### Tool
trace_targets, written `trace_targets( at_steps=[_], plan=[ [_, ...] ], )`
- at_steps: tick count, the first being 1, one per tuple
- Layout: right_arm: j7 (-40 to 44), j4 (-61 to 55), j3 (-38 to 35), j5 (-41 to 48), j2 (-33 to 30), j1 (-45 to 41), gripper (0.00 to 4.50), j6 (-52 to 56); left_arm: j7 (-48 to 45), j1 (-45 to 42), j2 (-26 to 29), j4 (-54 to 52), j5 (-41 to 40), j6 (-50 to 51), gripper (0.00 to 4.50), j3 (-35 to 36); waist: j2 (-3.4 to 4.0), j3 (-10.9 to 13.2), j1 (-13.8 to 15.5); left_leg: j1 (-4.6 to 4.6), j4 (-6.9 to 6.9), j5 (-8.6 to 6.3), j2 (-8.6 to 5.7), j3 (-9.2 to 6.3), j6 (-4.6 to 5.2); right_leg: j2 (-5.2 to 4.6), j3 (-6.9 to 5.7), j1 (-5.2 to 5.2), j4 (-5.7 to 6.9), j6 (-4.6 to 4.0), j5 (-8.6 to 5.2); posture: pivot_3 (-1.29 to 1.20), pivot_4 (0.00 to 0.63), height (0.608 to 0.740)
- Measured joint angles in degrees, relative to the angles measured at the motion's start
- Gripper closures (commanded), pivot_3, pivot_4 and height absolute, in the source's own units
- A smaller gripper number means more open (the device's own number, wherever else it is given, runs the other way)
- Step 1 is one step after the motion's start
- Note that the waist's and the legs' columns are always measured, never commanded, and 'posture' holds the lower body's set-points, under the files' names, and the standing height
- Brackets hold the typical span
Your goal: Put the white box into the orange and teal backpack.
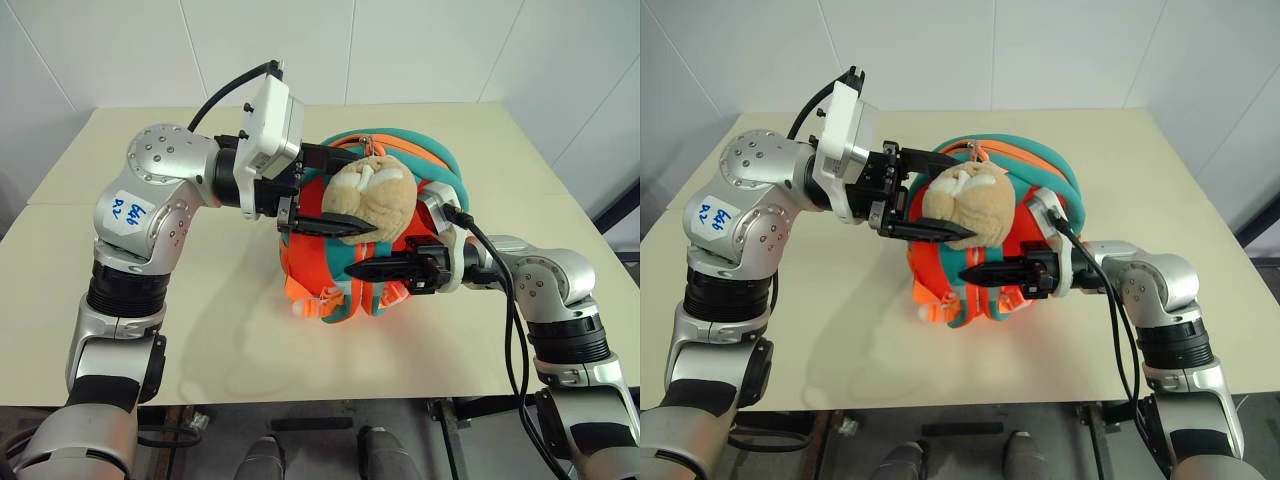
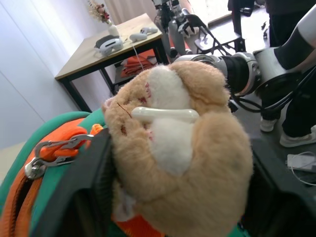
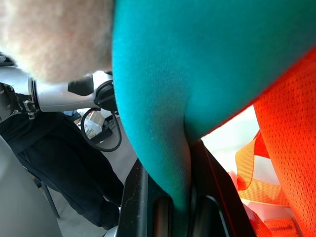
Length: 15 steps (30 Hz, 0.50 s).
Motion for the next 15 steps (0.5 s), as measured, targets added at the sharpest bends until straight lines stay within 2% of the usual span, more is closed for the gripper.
trace_targets(
  at_steps=[3,6,9,15],
  plan=[
    [0.0,0.0,0.0,0.0,0.1,0.0,4.50,0.0,0.1,-0.1,0.1,0.1,0.0,-0.5,3.02,0.2,0.00,0.0,0.0,0.00,0.00,0.00,0.00,0.00,0.00,0.00,0.00,0.00,0.00,0.00,0.00,0.00,0.150,0.740],
    [-0.3,0.0,0.0,-0.1,0.6,0.0,4.50,-0.2,-0.7,-1.0,1.7,1.8,0.8,-1.8,3.48,0.2,0.00,0.0,-0.1,0.00,0.00,0.00,0.00,0.00,0.00,0.01,0.00,0.00,0.02,0.00,0.00,0.00,0.150,0.740],
    [-0.6,-0.3,-0.4,0.0,0.8,0.0,4.50,-1.1,-2.7,-3.5,5.5,6.1,0.9,-2.5,3.48,0.8,0.00,0.0,-0.2,0.02,0.01,0.00,0.00,0.01,0.00,0.01,0.00,0.00,0.05,0.00,0.00,0.00,0.150,0.740],
    [-2.6,-1.3,-1.1,0.1,1.3,0.2,4.50,-2.0,-11.4,-5.2,17.0,17.1,1.3,-5.6,3.48,1.8,0.02,0.0,-1.3,0.06,-0.02,0.00,0.01,0.01,0.01,0.01,0.00,0.00,0.08,-0.01,-0.01,0.00,0.150,0.740]
  ],
)
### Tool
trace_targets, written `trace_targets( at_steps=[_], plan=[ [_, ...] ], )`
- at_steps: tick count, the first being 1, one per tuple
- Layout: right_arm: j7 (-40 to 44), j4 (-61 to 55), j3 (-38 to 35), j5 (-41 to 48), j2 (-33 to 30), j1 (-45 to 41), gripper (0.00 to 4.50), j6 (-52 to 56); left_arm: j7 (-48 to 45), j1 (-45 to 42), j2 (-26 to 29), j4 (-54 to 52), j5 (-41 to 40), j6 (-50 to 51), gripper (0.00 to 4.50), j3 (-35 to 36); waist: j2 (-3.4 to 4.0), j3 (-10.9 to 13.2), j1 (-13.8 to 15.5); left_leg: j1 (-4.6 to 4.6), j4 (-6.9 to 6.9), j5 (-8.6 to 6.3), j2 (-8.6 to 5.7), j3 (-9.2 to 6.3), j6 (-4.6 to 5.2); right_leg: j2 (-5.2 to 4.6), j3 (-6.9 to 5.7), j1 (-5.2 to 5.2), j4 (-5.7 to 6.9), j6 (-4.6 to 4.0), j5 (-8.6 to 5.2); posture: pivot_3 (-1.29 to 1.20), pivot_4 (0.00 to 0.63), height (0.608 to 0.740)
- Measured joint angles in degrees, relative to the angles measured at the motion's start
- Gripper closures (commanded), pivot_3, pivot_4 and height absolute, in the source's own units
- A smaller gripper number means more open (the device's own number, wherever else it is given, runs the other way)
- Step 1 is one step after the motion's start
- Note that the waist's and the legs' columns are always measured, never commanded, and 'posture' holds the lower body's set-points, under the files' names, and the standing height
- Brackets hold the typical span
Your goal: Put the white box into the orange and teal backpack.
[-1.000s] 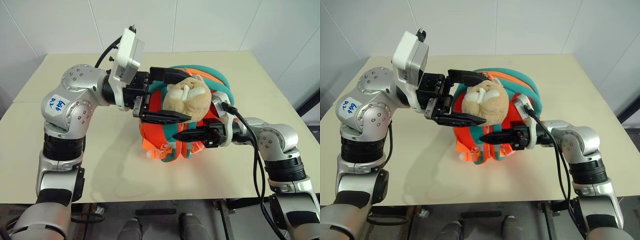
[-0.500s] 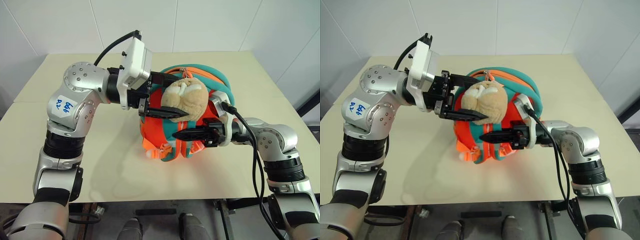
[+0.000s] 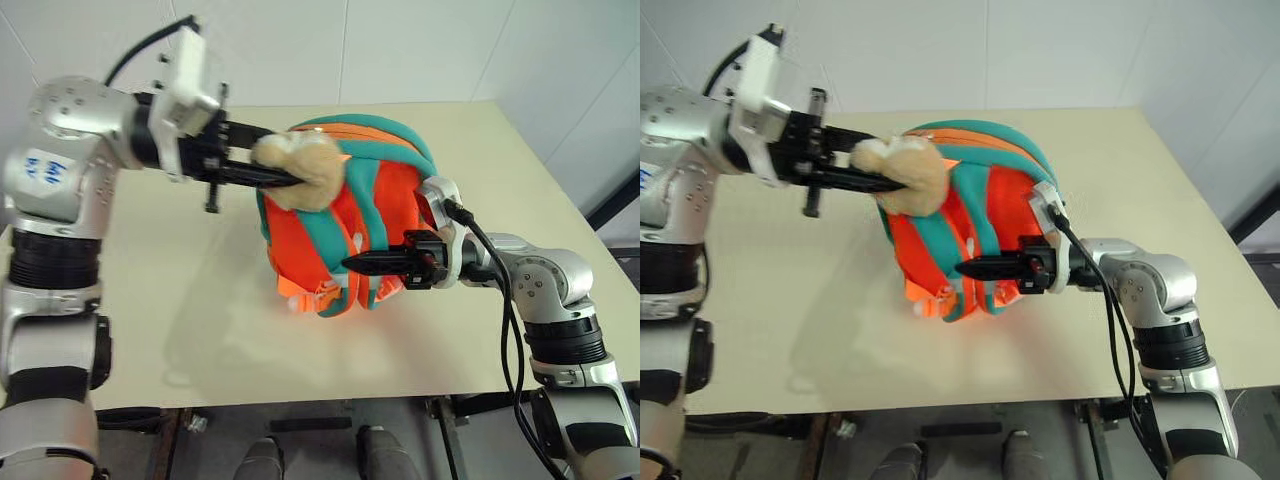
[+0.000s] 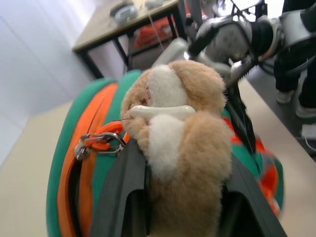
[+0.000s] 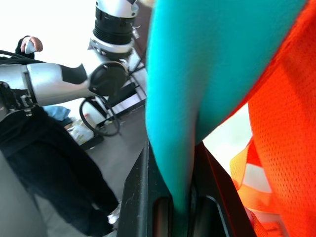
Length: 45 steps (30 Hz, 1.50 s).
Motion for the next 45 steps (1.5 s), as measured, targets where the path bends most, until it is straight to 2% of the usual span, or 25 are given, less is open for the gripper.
trace_targets(
  at_steps=[2,4,8,16,20,27,30,33,39,45],
  plan=[
    [-0.3,-0.6,0.0,0.1,0.0,1.3,4.50,0.3,-1.2,0.9,3.7,4.9,2.8,-2.3,3.48,0.1,0.00,0.0,-0.1,0.01,0.00,0.00,0.00,0.00,0.01,0.00,0.00,0.00,0.03,0.00,0.00,0.00,0.150,0.740],
    [-0.5,-1.2,-0.2,0.5,-0.1,3.3,4.50,0.9,-1.1,2.5,5.1,10.2,5.1,-3.1,3.48,0.8,-0.01,0.0,-0.1,-0.01,-0.01,0.01,0.00,-0.02,0.03,0.00,0.00,0.00,0.04,-0.01,0.00,0.00,0.150,0.740],
    [-1.7,-2.7,-0.2,1.4,0.0,3.7,4.50,1.1,-1.2,4.0,3.3,12.3,6.1,-3.5,3.48,0.8,-0.04,0.0,0.2,-0.12,0.03,0.01,-0.01,-0.09,0.03,0.01,-0.01,0.00,0.04,0.00,0.00,0.00,0.150,0.740],
    [-3.4,-3.6,-1.4,2.1,-0.1,5.1,4.50,1.3,-3.2,10.2,3.1,8.0,6.4,-0.4,3.48,0.5,-0.03,0.0,-0.4,-0.02,-0.17,0.01,0.03,-0.03,0.04,0.01,0.00,-0.01,0.19,-0.04,-0.02,0.00,0.150,0.740],
    [-4.0,-3.9,-1.4,2.3,0.0,5.2,4.50,1.4,-1.8,13.3,-0.5,10.1,5.6,1.1,3.48,1.2,-0.04,0.0,-0.1,0.00,-0.13,0.08,0.01,-0.06,0.10,0.01,0.00,-0.01,0.11,-0.06,-0.03,0.00,0.150,0.740],
    [-4.7,-4.0,-1.5,2.6,0.3,5.2,4.50,1.4,1.6,14.6,-7.5,17.7,0.2,7.4,3.48,7.3,-0.04,0.0,-0.1,0.03,0.10,0.11,-0.01,-0.11,0.16,0.00,0.00,-0.01,0.41,-0.06,-0.02,0.00,0.150,0.740],
    [-5.0,-4.3,-1.7,3.0,0.2,5.5,4.50,1.4,1.9,14.2,-7.2,18.2,-0.7,9.3,3.48,8.7,-0.04,0.0,-0.1,0.05,0.12,0.11,-0.02,-0.12,0.15,0.01,0.00,-0.01,0.45,-0.07,-0.02,0.00,0.150,0.740],
    [-5.5,-5.0,-1.9,3.5,0.2,6.3,4.50,1.4,1.2,11.4,-4.2,20.4,0.1,8.9,3.48,8.7,-0.04,0.0,-0.2,0.06,0.11,0.12,-0.02,-0.13,0.15,0.02,0.00,-0.01,0.45,-0.07,-0.02,0.00,0.150,0.740],
    [-6.8,-6.2,-2.7,4.4,0.2,7.1,4.50,1.4,-2.7,7.1,2.6,24.9,5.8,1.2,3.48,5.4,-0.04,0.0,-0.2,0.13,0.00,0.12,-0.02,-0.05,0.14,0.00,0.00,-0.01,0.40,-0.10,-0.03,0.00,0.150,0.740],
    [-7.4,-6.2,-2.7,4.4,0.3,7.2,4.50,1.3,-0.4,7.6,2.9,33.3,16.1,-21.0,3.48,0.2,-0.05,0.0,0.0,0.12,0.01,0.12,-0.01,-0.06,0.14,0.00,0.00,-0.01,0.40,-0.11,-0.03,0.00,0.150,0.740]
  ],
)
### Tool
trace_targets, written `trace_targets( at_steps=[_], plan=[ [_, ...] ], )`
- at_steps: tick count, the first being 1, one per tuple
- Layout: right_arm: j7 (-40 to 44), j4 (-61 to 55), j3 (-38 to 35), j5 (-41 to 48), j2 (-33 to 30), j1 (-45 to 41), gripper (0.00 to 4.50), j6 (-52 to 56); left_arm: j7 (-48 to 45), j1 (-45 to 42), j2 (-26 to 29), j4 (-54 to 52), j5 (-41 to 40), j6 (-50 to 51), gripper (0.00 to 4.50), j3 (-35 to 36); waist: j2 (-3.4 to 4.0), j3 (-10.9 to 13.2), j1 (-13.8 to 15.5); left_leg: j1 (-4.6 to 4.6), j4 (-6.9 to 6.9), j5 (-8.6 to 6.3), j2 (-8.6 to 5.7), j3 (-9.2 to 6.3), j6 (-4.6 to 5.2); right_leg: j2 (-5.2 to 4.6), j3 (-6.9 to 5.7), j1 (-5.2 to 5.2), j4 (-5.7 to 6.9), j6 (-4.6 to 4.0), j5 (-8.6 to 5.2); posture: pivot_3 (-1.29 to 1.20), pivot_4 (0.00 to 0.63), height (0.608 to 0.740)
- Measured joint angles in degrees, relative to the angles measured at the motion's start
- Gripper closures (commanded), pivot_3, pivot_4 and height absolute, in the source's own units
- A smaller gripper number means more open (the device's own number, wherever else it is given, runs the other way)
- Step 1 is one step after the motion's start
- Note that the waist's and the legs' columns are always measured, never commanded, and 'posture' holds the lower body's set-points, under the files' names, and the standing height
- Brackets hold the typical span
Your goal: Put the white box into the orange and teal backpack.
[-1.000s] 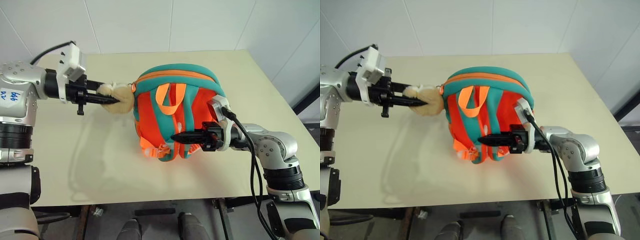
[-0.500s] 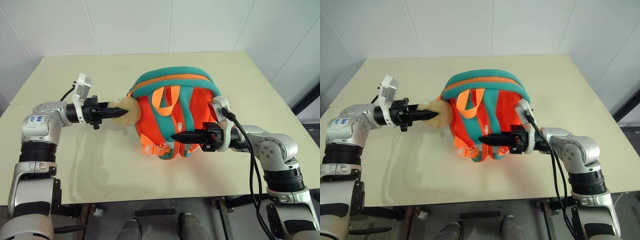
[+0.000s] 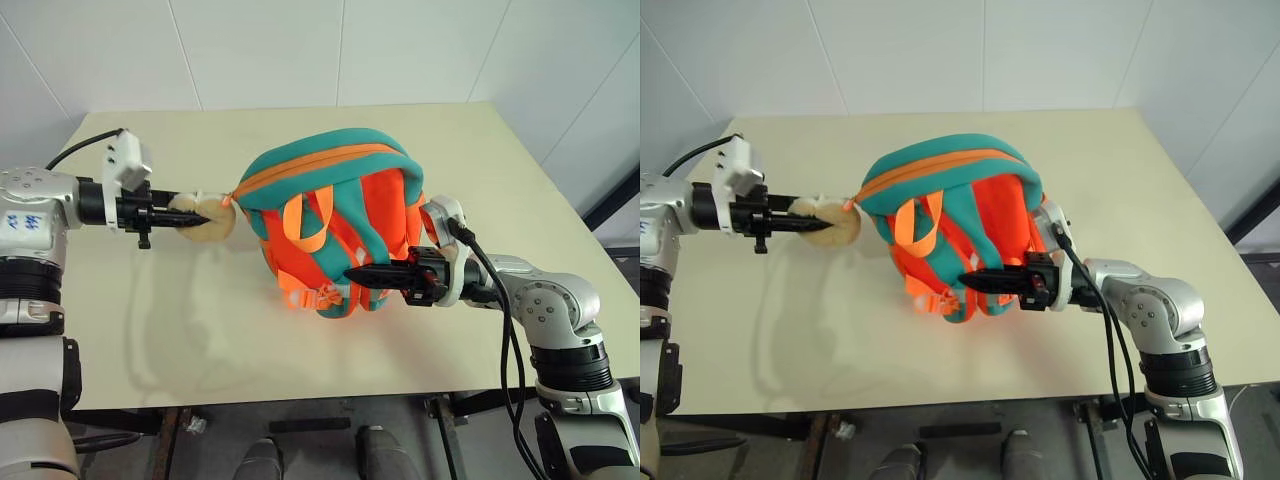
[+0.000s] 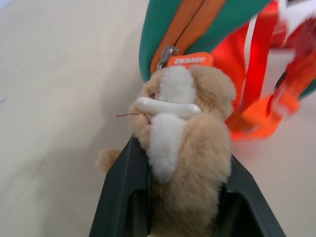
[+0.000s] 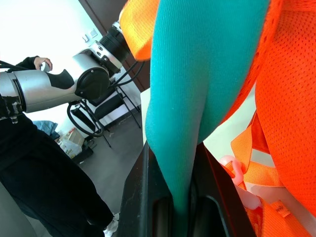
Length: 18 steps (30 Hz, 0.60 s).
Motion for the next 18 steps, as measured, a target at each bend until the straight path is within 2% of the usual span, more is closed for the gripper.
trace_targets(
  at_steps=[4,10,15,18],
  plan=[
    [-0.1,0.0,0.0,0.0,0.0,0.0,4.50,0.0,5.3,0.3,-3.8,5.3,5.5,-13.7,3.48,-2.3,-0.01,0.0,0.3,-0.01,0.01,0.00,0.00,0.00,0.00,0.00,0.00,0.00,0.01,0.00,0.00,0.00,0.150,0.740],
    [-0.1,0.0,0.0,0.0,0.0,0.0,4.50,0.0,12.8,-0.6,-8.7,12.1,10.6,-26.9,3.48,-3.6,-0.02,0.0,0.7,-0.02,0.04,0.00,0.00,-0.01,0.00,0.00,0.00,0.00,0.02,0.01,0.00,0.00,0.150,0.740],
    [-0.4,0.0,0.0,0.1,0.1,0.1,4.50,0.0,16.9,-2.0,-11.8,15.1,13.7,-31.9,3.48,-4.5,-0.02,0.0,1.3,-0.02,0.08,0.00,-0.01,0.00,0.00,0.00,0.00,0.00,0.05,0.02,0.01,0.00,0.150,0.740],
    [-0.7,0.0,0.0,0.2,0.1,0.6,4.50,0.0,14.9,-1.4,-15.3,14.3,11.7,-30.5,3.48,-3.6,-0.03,0.0,1.4,-0.04,0.09,0.00,-0.03,-0.01,0.00,-0.01,0.00,0.00,0.05,0.02,0.01,0.00,0.150,0.740]
  ],
)
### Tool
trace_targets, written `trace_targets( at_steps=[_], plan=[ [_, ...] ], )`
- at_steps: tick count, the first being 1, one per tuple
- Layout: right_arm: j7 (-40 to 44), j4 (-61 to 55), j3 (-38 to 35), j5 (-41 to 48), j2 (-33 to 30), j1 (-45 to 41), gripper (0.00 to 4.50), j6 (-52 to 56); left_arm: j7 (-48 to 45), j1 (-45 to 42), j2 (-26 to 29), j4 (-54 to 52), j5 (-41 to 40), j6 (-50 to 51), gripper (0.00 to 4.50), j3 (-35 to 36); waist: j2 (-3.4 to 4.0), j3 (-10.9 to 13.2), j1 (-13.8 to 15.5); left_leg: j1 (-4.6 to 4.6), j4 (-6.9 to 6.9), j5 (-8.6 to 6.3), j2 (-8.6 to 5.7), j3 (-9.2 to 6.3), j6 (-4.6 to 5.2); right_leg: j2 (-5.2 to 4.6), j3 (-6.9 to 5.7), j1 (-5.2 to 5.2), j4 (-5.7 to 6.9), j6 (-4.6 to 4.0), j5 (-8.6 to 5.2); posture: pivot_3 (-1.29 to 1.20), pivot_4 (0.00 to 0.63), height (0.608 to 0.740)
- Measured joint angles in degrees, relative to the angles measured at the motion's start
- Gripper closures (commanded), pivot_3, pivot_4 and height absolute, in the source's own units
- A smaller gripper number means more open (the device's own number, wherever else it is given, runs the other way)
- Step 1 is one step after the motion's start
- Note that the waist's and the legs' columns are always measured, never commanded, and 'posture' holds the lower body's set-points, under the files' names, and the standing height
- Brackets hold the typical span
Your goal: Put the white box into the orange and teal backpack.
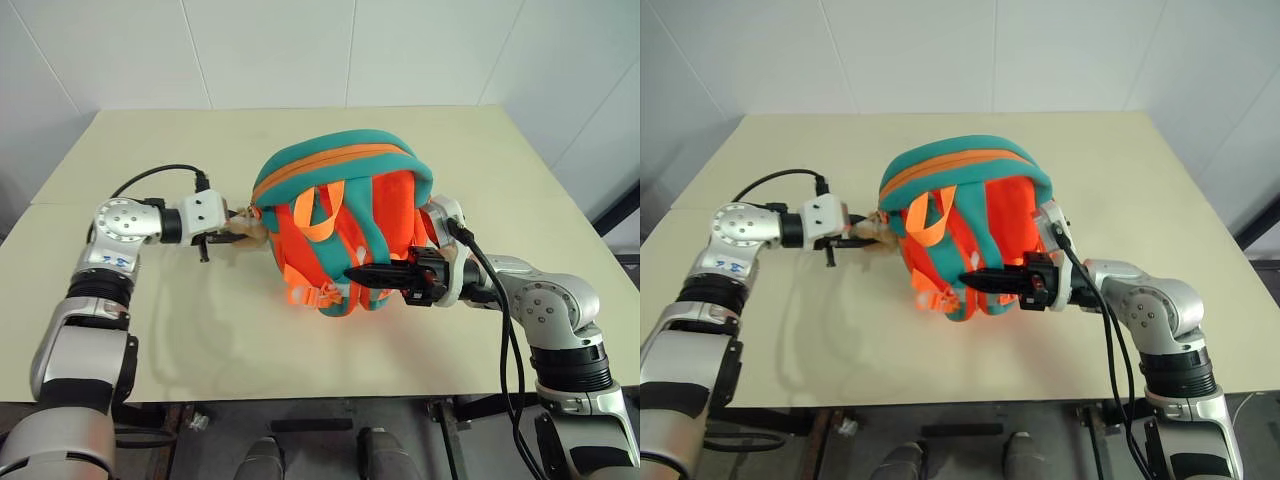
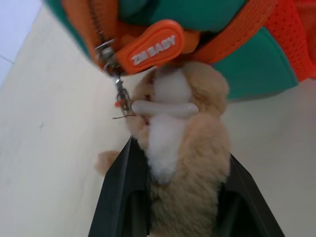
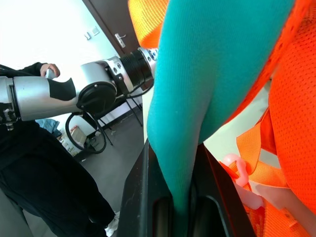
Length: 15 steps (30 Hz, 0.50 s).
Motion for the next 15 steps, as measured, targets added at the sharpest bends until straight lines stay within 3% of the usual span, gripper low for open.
trace_targets(
  at_steps=[3,9,15],
  plan=[
    [0.0,-0.1,0.0,0.4,0.0,0.4,4.50,0.0,-3.9,2.5,-2.2,-4.7,-4.5,4.6,3.48,2.0,0.00,0.0,0.0,-0.08,0.01,0.00,-0.01,-0.05,0.00,0.00,-0.01,0.00,-0.03,0.00,0.00,0.00,0.150,0.740],
    [-0.2,-0.2,-1.0,0.6,0.1,0.6,4.50,-0.1,-8.3,9.7,-4.6,-26.0,-11.7,23.0,3.48,2.9,0.00,0.0,0.0,-0.20,-0.02,-0.01,-0.04,-0.09,0.02,-0.02,-0.01,0.00,-0.01,0.04,0.02,0.00,0.150,0.740],
    [-0.3,-0.1,-1.0,0.5,1.0,0.6,4.50,-0.3,-11.9,15.4,-3.0,-36.7,-14.4,36.6,3.48,1.0,0.00,0.0,-0.3,-0.08,-0.05,-0.01,-0.02,-0.06,0.02,0.00,-0.01,0.00,-0.13,0.01,0.00,0.00,0.150,0.740]
  ],
)
